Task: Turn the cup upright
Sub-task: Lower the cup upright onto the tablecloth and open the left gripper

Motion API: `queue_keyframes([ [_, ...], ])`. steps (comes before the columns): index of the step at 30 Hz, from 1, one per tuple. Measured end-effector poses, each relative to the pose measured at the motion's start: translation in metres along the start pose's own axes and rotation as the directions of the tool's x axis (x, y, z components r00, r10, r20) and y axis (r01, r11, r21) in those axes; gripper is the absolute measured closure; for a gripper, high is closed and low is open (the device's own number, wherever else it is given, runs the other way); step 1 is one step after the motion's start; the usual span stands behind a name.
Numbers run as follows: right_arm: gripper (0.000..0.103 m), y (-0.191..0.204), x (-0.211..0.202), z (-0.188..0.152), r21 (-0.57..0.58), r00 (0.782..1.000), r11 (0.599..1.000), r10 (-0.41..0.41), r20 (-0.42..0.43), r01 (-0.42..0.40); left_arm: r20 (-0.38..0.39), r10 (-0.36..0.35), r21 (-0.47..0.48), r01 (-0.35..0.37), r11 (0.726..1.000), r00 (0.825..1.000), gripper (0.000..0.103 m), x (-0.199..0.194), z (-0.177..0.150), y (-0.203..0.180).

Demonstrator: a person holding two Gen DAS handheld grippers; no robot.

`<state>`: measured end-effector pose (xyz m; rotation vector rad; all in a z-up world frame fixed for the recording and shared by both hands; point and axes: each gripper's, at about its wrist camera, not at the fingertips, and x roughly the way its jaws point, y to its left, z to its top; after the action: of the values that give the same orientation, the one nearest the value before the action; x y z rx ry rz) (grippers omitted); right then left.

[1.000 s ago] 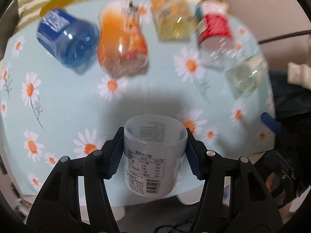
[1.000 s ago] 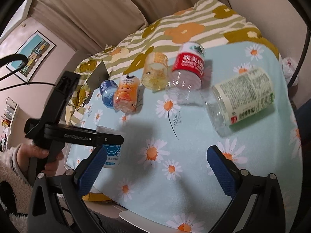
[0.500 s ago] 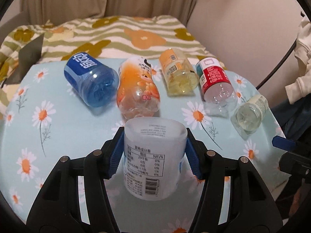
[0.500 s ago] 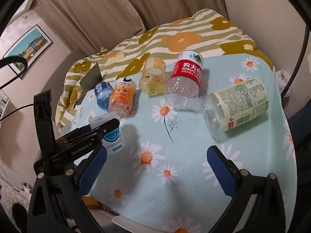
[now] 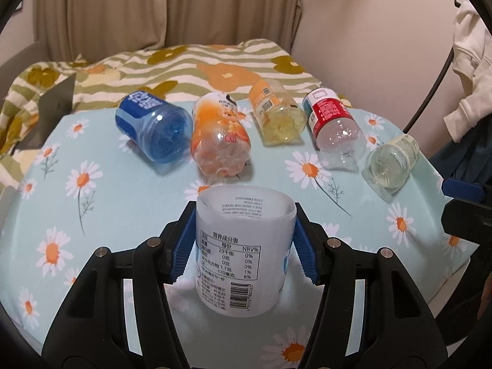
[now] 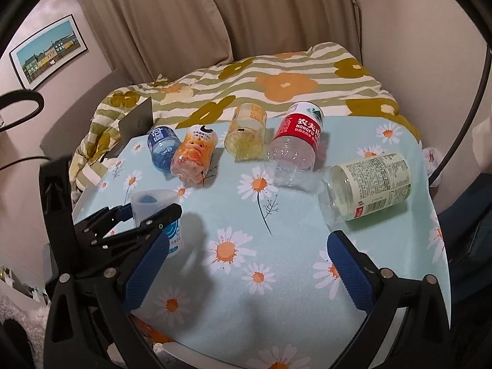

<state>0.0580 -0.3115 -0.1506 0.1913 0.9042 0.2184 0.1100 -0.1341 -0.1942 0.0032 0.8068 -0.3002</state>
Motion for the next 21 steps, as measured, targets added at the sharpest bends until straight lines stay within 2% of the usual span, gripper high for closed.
queue_keyframes([
  [4,0.0,0.001,-0.004,-0.002,0.006,1.0,1.0,0.002,0.015,-0.002,0.063,0.01,0.022,-0.011,1.0,0.998,0.04,-0.004,0.001,-0.002],
  [10,0.0,0.003,-0.004,-0.008,0.009,1.0,1.0,-0.001,0.003,0.001,0.035,0.014,0.034,-0.015,0.999,0.999,0.04,-0.005,-0.009,-0.006],
  [21,0.0,0.011,-0.007,-0.016,-0.004,1.0,1.0,0.002,-0.002,-0.002,0.089,0.063,0.062,-0.069,0.996,0.994,0.038,-0.026,-0.035,-0.008],
])
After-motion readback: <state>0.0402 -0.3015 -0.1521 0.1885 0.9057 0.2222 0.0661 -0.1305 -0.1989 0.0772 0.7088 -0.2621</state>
